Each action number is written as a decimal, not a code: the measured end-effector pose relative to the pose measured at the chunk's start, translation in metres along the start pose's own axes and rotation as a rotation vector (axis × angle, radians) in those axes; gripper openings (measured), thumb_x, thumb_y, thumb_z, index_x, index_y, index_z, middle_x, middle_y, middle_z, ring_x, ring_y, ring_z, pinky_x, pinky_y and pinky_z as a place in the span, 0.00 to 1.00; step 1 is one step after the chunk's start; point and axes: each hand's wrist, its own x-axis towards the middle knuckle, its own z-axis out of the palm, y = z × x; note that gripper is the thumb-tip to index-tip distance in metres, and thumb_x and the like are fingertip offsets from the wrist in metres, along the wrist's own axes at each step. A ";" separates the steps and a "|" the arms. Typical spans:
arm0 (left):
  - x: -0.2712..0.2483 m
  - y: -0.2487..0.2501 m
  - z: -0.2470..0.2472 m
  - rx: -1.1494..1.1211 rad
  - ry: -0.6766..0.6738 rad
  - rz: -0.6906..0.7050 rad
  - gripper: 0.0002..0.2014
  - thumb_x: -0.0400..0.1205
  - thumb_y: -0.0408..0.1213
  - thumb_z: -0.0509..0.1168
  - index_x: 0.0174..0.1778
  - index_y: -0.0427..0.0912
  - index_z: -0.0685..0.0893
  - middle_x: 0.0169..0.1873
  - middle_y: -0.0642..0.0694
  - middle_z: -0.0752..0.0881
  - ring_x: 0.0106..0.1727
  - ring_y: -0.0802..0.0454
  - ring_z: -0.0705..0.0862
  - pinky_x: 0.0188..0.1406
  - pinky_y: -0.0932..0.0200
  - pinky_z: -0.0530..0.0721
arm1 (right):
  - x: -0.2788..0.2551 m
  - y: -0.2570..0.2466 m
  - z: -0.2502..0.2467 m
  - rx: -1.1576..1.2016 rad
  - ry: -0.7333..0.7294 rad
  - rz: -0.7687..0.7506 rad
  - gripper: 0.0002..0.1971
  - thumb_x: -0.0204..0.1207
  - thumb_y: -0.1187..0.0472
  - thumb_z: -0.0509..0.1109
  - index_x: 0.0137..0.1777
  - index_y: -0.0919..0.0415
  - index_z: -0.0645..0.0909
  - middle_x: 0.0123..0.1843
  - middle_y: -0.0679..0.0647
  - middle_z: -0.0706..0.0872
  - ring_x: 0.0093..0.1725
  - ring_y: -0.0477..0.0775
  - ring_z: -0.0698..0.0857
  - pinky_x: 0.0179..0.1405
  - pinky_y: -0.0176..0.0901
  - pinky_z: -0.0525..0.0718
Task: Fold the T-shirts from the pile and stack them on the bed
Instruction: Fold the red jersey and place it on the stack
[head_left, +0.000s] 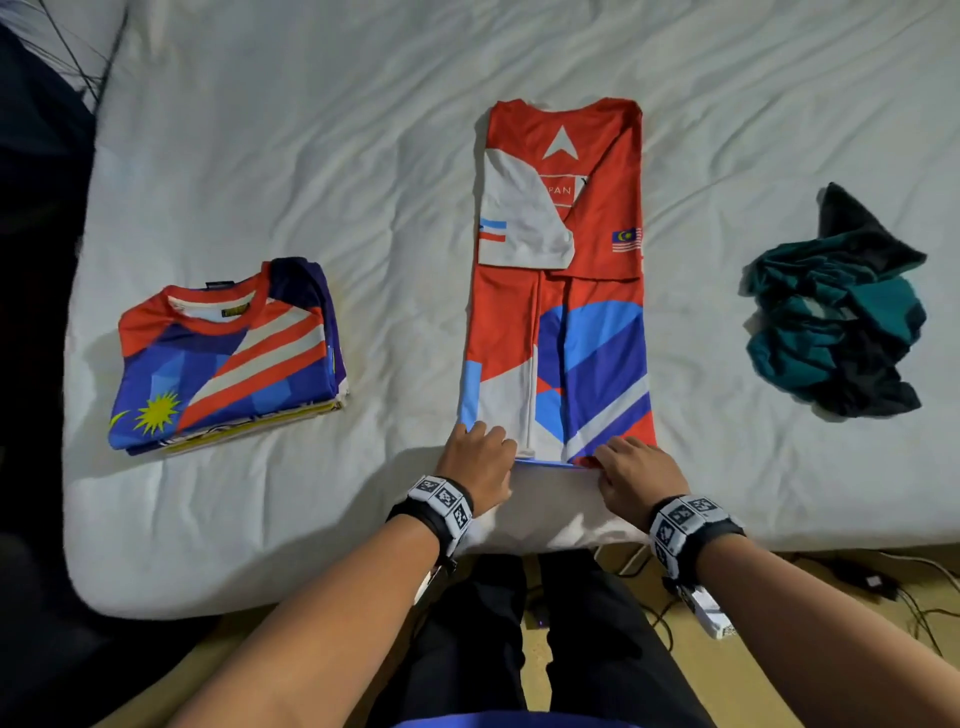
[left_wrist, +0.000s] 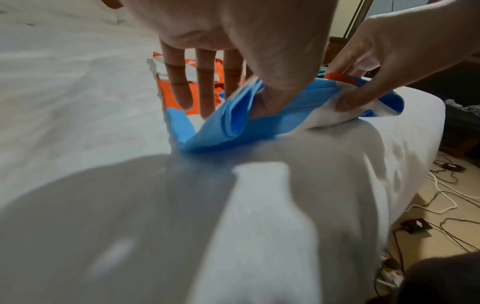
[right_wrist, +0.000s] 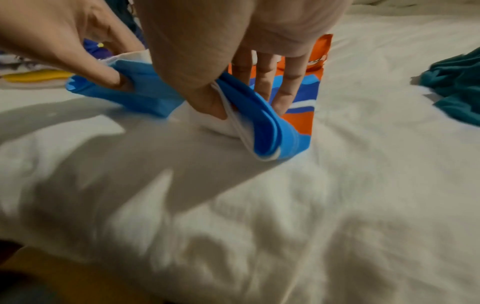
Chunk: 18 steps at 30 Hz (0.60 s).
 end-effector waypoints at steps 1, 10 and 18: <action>0.003 -0.003 -0.008 -0.005 0.026 -0.019 0.10 0.61 0.41 0.78 0.32 0.46 0.84 0.31 0.48 0.83 0.34 0.43 0.84 0.33 0.53 0.77 | 0.004 0.000 -0.011 0.006 0.017 0.030 0.14 0.52 0.67 0.83 0.35 0.60 0.82 0.32 0.55 0.83 0.33 0.65 0.85 0.24 0.49 0.83; 0.075 -0.047 -0.101 -0.012 0.171 -0.159 0.13 0.83 0.38 0.61 0.63 0.45 0.81 0.60 0.45 0.82 0.63 0.40 0.81 0.59 0.47 0.75 | 0.082 0.022 -0.102 0.011 0.161 0.233 0.11 0.63 0.71 0.77 0.46 0.64 0.86 0.43 0.60 0.86 0.42 0.68 0.85 0.31 0.51 0.78; 0.172 -0.101 -0.150 0.020 0.225 -0.199 0.14 0.84 0.36 0.60 0.66 0.45 0.77 0.64 0.45 0.81 0.65 0.41 0.79 0.61 0.45 0.75 | 0.176 0.058 -0.140 0.045 0.245 0.320 0.12 0.64 0.75 0.71 0.48 0.66 0.82 0.48 0.65 0.84 0.47 0.72 0.83 0.37 0.52 0.68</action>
